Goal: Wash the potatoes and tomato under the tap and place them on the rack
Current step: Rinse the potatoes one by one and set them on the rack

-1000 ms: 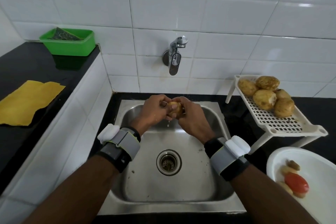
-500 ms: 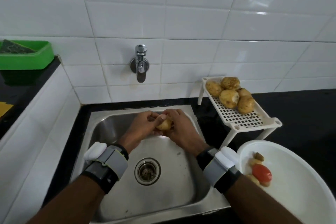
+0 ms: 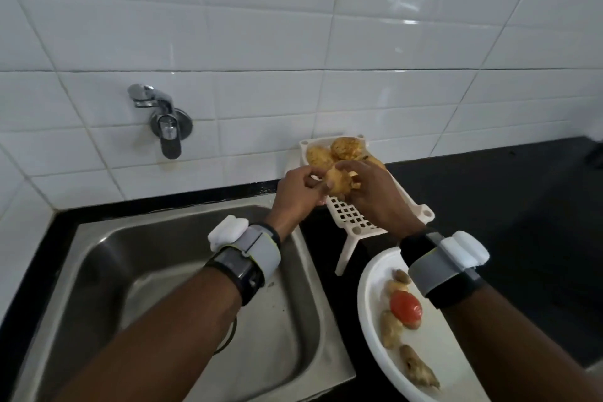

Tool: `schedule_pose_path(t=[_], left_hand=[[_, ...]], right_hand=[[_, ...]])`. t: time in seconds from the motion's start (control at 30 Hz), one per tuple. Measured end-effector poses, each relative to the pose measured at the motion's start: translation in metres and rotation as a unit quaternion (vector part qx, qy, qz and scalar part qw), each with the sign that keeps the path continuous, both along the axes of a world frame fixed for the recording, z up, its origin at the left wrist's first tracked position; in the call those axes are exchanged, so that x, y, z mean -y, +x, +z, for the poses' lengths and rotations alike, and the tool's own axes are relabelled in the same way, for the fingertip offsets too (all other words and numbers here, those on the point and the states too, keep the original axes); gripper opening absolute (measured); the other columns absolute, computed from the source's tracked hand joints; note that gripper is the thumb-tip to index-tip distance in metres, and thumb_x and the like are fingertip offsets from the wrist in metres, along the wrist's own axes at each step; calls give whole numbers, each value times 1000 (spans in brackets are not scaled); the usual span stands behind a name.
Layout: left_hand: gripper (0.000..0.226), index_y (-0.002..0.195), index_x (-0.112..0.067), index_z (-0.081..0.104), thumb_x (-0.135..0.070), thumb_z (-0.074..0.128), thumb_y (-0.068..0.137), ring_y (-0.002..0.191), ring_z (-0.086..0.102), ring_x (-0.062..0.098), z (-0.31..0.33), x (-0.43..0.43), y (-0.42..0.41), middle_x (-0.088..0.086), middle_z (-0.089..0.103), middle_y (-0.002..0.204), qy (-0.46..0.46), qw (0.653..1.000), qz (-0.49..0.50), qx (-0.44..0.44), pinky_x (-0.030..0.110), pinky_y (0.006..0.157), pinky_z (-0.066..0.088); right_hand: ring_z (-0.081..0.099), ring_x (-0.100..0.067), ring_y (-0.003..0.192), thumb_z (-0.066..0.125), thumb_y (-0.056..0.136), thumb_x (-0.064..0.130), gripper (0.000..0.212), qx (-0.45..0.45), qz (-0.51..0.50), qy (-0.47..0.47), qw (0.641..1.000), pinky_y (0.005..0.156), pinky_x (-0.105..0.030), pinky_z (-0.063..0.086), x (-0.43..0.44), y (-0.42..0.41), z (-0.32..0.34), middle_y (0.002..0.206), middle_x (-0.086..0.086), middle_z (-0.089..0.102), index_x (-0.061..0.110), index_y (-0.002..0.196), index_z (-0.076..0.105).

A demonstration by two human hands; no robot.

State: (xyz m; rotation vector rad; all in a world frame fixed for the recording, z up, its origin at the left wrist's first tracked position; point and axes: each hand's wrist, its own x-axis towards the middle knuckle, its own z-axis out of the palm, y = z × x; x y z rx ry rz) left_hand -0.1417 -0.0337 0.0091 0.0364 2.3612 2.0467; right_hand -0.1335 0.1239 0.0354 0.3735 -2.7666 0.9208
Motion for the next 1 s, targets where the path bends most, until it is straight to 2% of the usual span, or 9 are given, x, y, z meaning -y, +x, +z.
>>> schedule_pose_path(t=[0.07,0.2,0.37,0.6,0.73,0.83,0.9,1.0], left_hand=[[23,102,-14,69,-19,77,81,78,70,21,-4,-13,-6,10,73,88,-60,998,10,-28,40,78,60],[27,104,-15,71,-23,78,79,89,69,14,-13,-28,-8,3,74,93,-133,990,13,-52,33,84,56],[29,109,-12,72,-19,77,81,92,66,12,-14,-23,-6,3,73,100,-190,980,13,-62,22,83,49],[37,118,-14,67,-22,75,82,115,57,20,-12,-26,-2,7,64,122,-244,965,29,-92,19,88,37],[37,121,-12,65,-19,72,85,108,60,18,0,-29,2,4,65,121,-223,967,29,-117,22,89,42],[30,119,-13,64,-15,66,89,97,58,8,12,-40,16,1,67,115,-213,965,-8,-154,14,80,43],[28,120,-11,63,-12,63,92,87,57,5,15,-51,29,0,68,111,-191,966,-37,-171,8,69,45],[27,121,-12,61,-11,60,93,79,56,0,11,-62,49,-2,67,106,-174,965,-72,-180,4,67,44]], right_hand=[[62,-25,107,80,73,11,53,-7,-20,30,999,91,-30,48,-11,-1,-2,120,-8,63,15,123,64],[58,-26,105,82,71,18,52,-26,-44,70,996,83,-27,40,-25,-2,-15,113,-6,67,17,120,66],[60,-24,95,80,74,17,47,-18,-13,78,997,77,-28,44,-21,-3,-27,109,-7,62,16,118,62],[60,-23,95,82,74,15,56,-5,-14,60,998,82,-31,49,-23,1,-27,121,-7,53,16,125,58],[53,-11,87,81,76,17,57,-2,-26,47,999,80,-26,46,-29,12,-15,119,-3,53,15,128,58],[58,-12,85,79,79,19,48,-13,-26,39,999,79,-27,49,-32,24,-4,112,0,59,16,124,62],[62,-11,83,77,81,17,40,-16,-26,29,999,78,-29,53,-37,37,2,104,4,62,16,119,65],[64,-5,83,72,86,21,29,1,-42,3,999,77,-21,52,-52,62,7,97,12,65,17,115,68]])
